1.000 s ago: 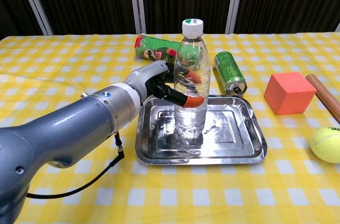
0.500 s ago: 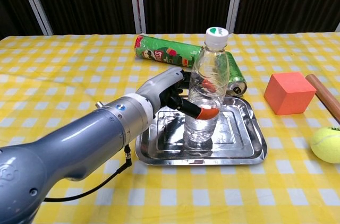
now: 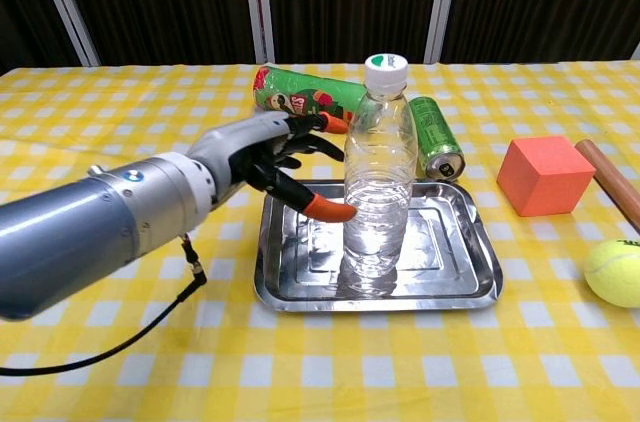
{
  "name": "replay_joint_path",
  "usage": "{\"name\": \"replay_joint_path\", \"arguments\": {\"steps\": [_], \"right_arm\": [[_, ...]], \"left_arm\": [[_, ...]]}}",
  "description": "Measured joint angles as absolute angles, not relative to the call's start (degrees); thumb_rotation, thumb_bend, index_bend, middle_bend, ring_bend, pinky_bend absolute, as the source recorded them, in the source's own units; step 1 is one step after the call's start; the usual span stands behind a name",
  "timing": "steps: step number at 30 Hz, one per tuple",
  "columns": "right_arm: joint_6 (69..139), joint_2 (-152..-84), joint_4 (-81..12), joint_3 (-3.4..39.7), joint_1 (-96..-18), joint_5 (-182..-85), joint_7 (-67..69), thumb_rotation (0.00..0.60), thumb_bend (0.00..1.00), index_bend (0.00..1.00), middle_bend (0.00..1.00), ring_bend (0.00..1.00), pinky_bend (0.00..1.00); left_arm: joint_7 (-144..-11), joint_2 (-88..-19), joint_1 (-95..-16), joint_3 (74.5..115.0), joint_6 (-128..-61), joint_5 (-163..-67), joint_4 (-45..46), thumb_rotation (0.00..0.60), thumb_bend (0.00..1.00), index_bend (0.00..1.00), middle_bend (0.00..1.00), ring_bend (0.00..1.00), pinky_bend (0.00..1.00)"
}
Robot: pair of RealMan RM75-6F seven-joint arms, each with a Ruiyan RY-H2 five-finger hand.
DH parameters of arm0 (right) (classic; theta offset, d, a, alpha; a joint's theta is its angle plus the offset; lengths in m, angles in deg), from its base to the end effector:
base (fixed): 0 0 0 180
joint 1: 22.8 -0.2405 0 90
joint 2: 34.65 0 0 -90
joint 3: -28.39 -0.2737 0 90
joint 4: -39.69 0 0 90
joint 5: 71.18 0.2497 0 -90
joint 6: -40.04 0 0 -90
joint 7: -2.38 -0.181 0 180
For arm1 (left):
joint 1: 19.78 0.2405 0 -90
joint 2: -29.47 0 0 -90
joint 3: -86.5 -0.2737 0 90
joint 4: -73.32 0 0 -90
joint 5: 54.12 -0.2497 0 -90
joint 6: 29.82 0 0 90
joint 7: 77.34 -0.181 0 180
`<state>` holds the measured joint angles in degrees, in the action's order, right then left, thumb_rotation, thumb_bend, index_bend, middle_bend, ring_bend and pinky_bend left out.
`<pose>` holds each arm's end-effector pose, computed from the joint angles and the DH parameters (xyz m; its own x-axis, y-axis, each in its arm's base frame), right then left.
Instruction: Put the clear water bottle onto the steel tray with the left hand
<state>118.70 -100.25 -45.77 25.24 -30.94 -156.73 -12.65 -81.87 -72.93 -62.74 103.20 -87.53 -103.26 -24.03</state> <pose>-0.3640 -0.2462 0.1198 0.2365 -0.0833 0.9681 -0.9716 -0.0220 0.2355 -0.0412 0.3297 -0.1310 -0.2823 0.5439 0.7902 0.9253 -0.0631 0.3739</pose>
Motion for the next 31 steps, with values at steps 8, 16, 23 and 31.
{"name": "replay_joint_path", "arguments": {"steps": [8, 16, 23, 31], "right_arm": [[119.1, -100.0, -46.1, 25.0, -30.7, -156.4, -12.6, 0.600, 0.05, 0.01, 0.00, 0.00, 0.00], [119.9, -100.9, -44.7, 24.6, -30.6, -156.1, -10.3, 0.600, 0.05, 0.01, 0.00, 0.00, 0.00], [121.2, -102.8, -42.6, 24.0, -30.6, -155.9, -6.1, 0.600, 0.05, 0.01, 0.00, 0.00, 0.00], [121.7, -102.8, -42.8, 23.9, -30.3, -155.8, -5.4, 0.600, 0.05, 0.01, 0.00, 0.00, 0.00]], "left_arm": [[-81.3, -57.0, -55.1, 99.4, -92.4, -110.4, -34.1, 0.600, 0.25, 0.14, 0.19, 0.00, 0.00], [-83.5, -47.2, -41.0, 91.0, -110.9, -122.3, -28.4, 0.600, 0.27, 0.20, 0.16, 0.00, 0.00], [-84.4, -46.1, -33.9, 87.3, -119.7, -127.9, -14.9, 0.600, 0.27, 0.21, 0.16, 0.00, 0.00], [-80.2, -44.7, -30.7, 85.6, -121.9, -132.7, -14.5, 0.600, 0.27, 0.23, 0.16, 0.00, 0.00]]}}
